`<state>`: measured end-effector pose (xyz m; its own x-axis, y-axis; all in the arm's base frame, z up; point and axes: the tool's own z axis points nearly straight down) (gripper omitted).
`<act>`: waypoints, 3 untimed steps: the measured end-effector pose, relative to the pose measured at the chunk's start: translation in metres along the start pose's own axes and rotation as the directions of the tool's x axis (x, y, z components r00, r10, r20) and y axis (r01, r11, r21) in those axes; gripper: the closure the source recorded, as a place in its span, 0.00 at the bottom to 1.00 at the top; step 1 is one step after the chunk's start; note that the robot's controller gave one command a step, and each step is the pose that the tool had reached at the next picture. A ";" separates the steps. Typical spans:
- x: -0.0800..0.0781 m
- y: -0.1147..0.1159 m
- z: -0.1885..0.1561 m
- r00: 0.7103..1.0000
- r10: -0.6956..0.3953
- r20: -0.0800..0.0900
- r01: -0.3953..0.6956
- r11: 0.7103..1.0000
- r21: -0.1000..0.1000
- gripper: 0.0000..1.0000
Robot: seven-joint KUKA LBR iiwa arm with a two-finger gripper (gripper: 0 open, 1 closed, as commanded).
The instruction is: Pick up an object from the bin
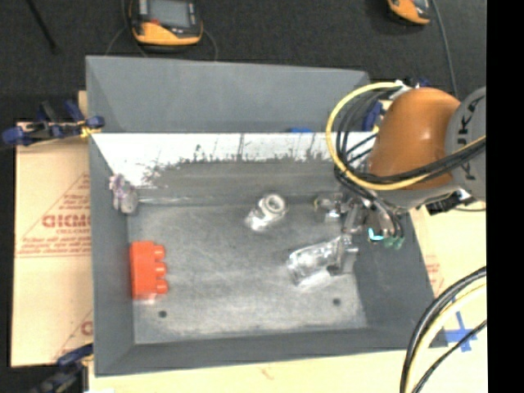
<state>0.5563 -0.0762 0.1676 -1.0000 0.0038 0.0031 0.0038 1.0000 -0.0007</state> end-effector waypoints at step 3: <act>-0.011 -0.045 0.067 0.869 -0.494 0.008 0.494 0.869 0.005 0.00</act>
Offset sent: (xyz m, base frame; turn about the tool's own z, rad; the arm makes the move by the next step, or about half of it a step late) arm 0.0020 -0.0258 -0.0976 -0.2599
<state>0.5667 -0.1215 0.1007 -0.8713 -0.4907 -0.0050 -0.4907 0.8713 -0.0041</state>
